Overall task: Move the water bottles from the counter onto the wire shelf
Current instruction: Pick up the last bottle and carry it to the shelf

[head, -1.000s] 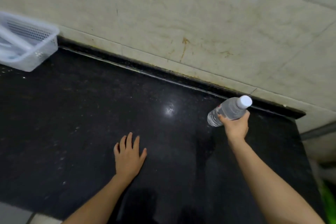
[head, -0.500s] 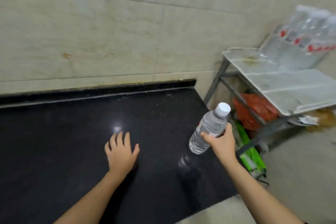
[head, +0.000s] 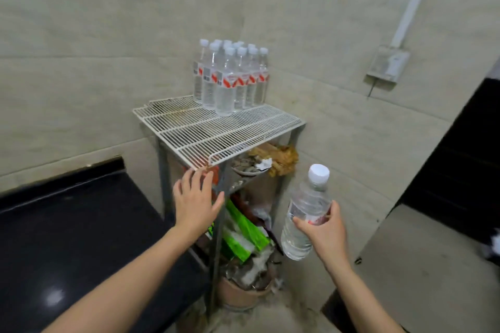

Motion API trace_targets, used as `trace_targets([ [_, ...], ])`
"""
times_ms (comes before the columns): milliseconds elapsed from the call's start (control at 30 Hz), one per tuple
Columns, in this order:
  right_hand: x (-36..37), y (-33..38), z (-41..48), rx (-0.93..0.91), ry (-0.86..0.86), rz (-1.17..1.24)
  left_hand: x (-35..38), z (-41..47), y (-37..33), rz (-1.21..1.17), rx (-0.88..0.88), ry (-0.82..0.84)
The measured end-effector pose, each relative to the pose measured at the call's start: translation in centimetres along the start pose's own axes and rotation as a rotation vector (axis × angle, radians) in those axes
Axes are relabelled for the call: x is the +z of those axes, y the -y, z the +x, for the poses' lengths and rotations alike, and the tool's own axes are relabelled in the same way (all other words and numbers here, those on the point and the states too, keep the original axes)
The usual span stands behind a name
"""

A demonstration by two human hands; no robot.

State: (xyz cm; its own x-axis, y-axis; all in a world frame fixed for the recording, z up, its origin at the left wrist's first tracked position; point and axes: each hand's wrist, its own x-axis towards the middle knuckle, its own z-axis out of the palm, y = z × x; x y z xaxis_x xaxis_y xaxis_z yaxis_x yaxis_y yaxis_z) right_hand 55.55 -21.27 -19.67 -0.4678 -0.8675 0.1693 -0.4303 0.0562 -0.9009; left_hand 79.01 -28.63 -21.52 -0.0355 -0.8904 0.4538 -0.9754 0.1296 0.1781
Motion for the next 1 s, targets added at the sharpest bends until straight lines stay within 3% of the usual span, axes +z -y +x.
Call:
trace_targets([
  [200, -1.1, -0.6, 6.4, -0.029, -0.033, 0.023, 2.1, 8.4, -5.7, 0.04, 0.073, -0.044],
  [400, 0.8, 3.2, 15.5, -0.181, 0.049, 0.06, 5.6, 15.3, -8.5, -0.017, -0.049, -0.136],
  [600, 2.0, 7.1, 24.4, -0.306, 0.071, 0.176, 10.1, 16.3, -8.1, 0.255, -0.082, -0.117],
  [867, 5.0, 9.4, 32.7, -0.308, 0.006, 0.344, 10.2, 16.4, -8.5, 0.308, -0.111, -0.113],
  [1000, 8.0, 11.1, 38.4, -0.338, 0.046, 0.245, 10.1, 16.5, -8.7, 0.319, -0.137, -0.099],
])
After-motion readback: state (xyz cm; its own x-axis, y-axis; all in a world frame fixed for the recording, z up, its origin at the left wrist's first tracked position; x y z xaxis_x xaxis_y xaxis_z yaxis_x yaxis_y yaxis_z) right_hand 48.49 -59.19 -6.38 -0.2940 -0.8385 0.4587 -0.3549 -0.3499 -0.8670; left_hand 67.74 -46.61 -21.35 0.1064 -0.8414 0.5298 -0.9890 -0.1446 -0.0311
